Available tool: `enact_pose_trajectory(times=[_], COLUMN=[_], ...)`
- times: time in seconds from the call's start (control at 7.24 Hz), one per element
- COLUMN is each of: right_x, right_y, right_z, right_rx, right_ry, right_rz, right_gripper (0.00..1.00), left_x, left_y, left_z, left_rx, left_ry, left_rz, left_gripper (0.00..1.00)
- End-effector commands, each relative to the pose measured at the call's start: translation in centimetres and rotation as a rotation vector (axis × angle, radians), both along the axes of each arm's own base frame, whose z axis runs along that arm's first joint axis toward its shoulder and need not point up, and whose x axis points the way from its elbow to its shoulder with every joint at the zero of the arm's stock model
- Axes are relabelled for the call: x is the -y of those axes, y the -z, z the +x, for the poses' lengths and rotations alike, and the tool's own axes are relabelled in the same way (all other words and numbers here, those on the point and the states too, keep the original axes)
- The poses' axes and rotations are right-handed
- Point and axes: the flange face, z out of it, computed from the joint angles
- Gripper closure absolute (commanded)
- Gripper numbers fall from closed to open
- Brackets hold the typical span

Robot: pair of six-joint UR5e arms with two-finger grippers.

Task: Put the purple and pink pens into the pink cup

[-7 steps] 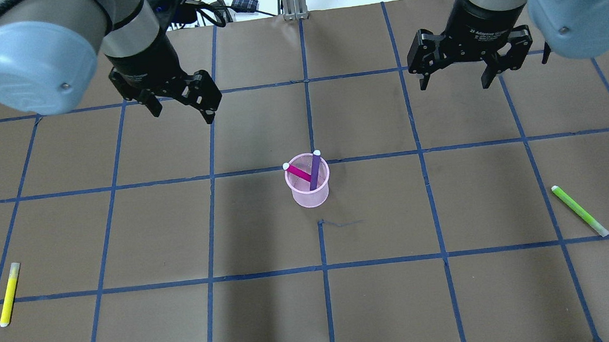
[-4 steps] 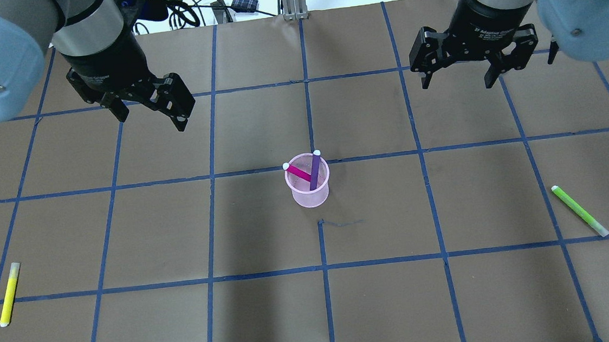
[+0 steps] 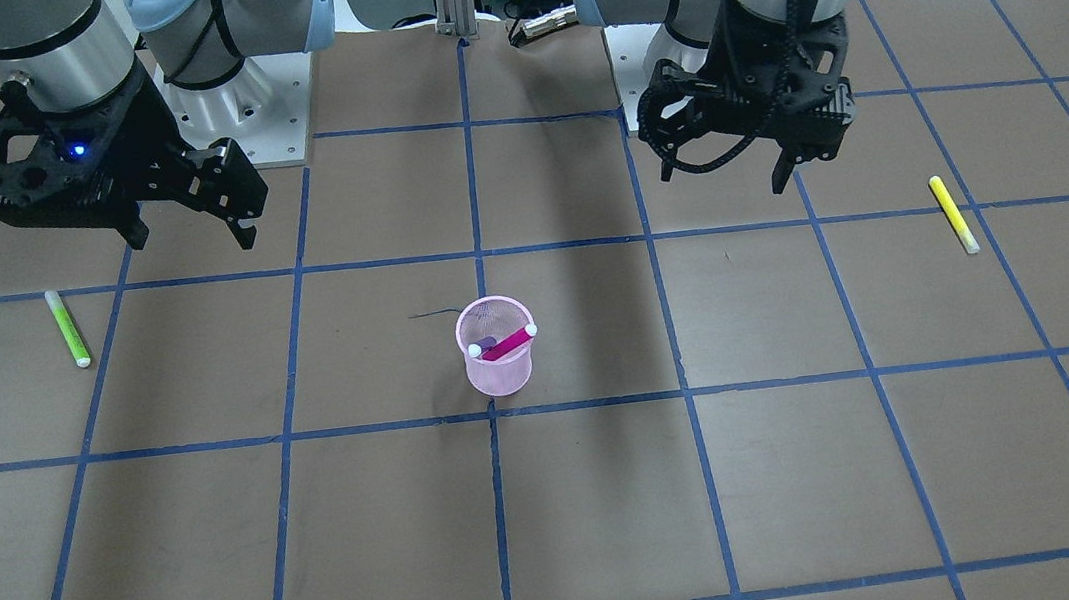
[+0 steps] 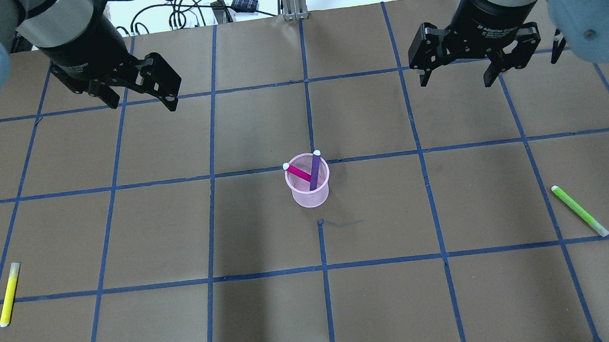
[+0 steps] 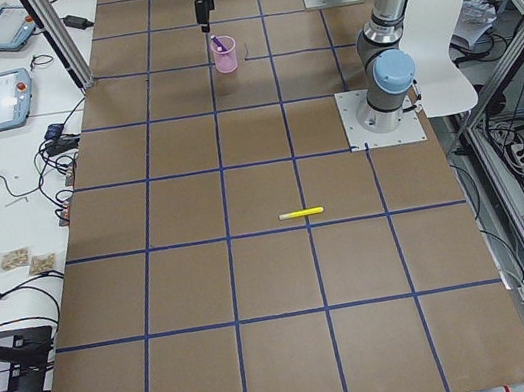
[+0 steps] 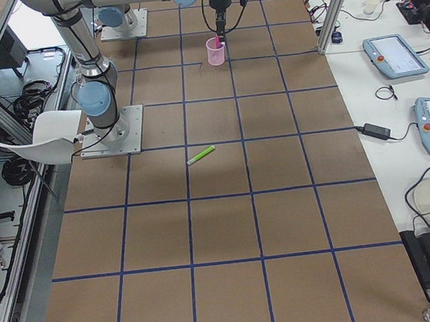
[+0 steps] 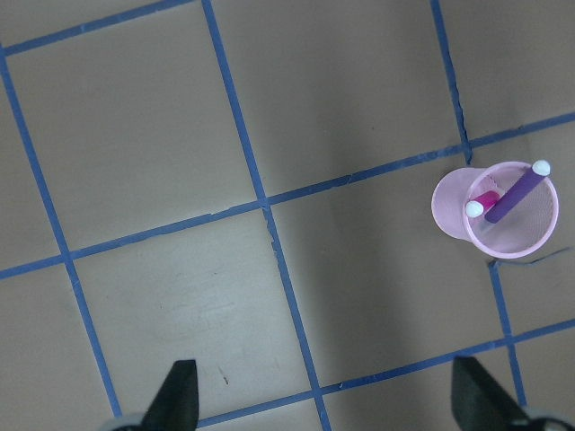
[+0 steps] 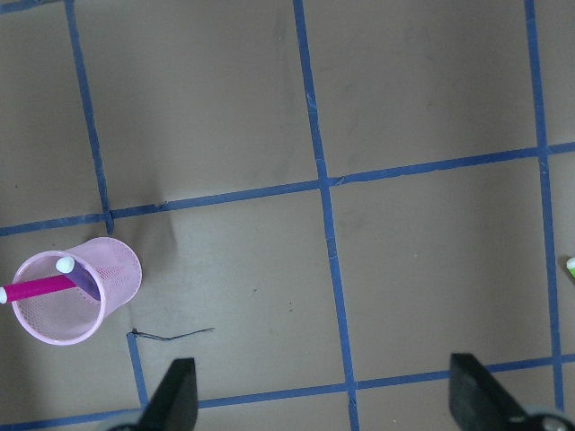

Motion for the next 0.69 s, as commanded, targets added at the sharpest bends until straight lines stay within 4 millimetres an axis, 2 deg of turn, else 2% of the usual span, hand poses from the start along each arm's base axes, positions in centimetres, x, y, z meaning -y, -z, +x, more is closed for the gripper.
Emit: enact_pose_trajectory(times=[0.0,0.28,0.55], right_x=[0.07,0.04,0.03], right_y=[-0.07,0.01,0.01], right_z=[-0.08,0.0,0.0], right_rx=[0.0,0.0,0.0], right_ry=[0.001,0.0,0.001], right_rz=[-0.003,-0.002,-0.002], right_gripper=[0.0,0.0,0.0], left_x=[-0.43,0.46,0.43], left_y=[-0.54,-0.46,-0.57], left_z=[1.49,0.9,1.15], left_rx=[0.078,0.042,0.043], left_ry=[-0.054,-0.143,-0.147], left_rz=[0.006,0.001,0.003], left_gripper=[0.0,0.0,0.0])
